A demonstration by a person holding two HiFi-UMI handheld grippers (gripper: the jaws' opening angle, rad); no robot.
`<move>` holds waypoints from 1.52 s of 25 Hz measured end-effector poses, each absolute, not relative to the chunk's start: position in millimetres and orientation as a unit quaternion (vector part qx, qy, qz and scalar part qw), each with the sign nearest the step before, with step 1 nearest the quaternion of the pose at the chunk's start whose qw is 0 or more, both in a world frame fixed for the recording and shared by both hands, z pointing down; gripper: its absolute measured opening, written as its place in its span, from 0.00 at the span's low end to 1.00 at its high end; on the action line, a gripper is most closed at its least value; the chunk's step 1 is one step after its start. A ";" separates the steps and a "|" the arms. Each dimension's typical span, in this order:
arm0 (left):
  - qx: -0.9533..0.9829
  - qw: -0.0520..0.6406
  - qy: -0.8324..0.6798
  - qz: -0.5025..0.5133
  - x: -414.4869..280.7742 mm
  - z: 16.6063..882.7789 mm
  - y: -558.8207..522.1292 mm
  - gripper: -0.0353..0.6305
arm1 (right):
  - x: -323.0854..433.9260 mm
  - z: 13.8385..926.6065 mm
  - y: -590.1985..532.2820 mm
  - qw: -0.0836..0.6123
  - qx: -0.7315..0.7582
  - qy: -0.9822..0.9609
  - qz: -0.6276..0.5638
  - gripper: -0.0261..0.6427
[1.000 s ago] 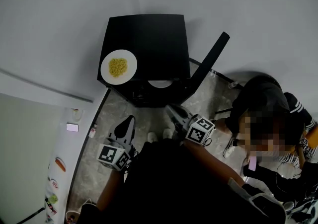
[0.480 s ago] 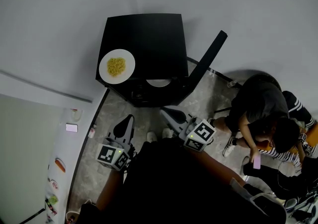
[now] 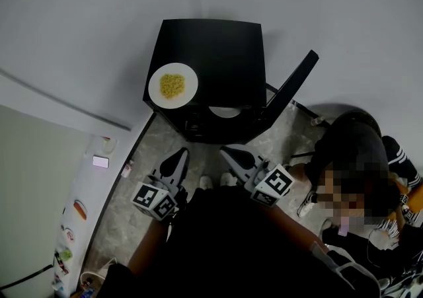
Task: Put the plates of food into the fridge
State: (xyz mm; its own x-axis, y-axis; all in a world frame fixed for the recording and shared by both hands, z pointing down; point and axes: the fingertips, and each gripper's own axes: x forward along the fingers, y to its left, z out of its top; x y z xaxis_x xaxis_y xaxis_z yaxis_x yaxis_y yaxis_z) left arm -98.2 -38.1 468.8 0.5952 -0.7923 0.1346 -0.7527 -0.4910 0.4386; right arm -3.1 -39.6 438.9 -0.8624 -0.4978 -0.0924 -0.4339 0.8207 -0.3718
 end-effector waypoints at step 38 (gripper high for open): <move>0.585 0.556 -0.387 -0.445 -162.4 489.4 -165.2 0.37 | -24.3 456.4 -55.7 0.089 -0.207 0.947 -0.231 0.08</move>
